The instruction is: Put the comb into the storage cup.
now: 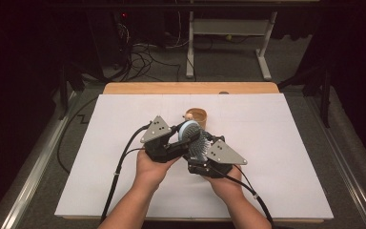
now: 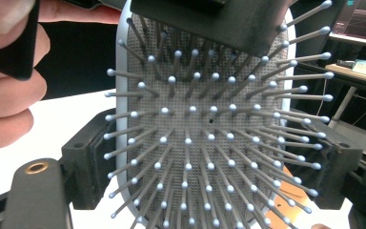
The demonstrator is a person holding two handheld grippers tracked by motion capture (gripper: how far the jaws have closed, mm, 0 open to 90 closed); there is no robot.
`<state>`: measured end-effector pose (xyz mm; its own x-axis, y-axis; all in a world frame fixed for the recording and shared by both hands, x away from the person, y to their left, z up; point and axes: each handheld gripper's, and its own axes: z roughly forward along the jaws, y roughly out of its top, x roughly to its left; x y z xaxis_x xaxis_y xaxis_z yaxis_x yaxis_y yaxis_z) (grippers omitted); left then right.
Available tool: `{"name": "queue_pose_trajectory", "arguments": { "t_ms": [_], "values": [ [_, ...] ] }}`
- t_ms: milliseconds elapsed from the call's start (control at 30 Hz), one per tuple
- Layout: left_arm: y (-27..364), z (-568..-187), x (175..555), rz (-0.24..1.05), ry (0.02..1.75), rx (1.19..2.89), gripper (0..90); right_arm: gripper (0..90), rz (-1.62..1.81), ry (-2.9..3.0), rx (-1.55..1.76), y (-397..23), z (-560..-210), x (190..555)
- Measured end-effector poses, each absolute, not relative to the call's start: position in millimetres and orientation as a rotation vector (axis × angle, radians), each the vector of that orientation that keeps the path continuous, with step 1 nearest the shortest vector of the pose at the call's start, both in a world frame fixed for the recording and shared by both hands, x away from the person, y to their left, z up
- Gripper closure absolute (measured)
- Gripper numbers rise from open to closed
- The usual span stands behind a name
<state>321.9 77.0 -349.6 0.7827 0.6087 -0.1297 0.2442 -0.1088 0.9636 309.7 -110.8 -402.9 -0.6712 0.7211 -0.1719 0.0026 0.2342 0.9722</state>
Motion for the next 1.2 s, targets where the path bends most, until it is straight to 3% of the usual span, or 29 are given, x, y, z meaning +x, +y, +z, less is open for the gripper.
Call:
{"name": "queue_pose_trajectory", "arguments": {
  "t_ms": [1200],
  "values": [
    [75.5,-347.5,318.5,0.383,0.689,1.667,57.8,19.9,1.471,1.881,0.665,-108.8,-399.9,309.2]
  ]
}}
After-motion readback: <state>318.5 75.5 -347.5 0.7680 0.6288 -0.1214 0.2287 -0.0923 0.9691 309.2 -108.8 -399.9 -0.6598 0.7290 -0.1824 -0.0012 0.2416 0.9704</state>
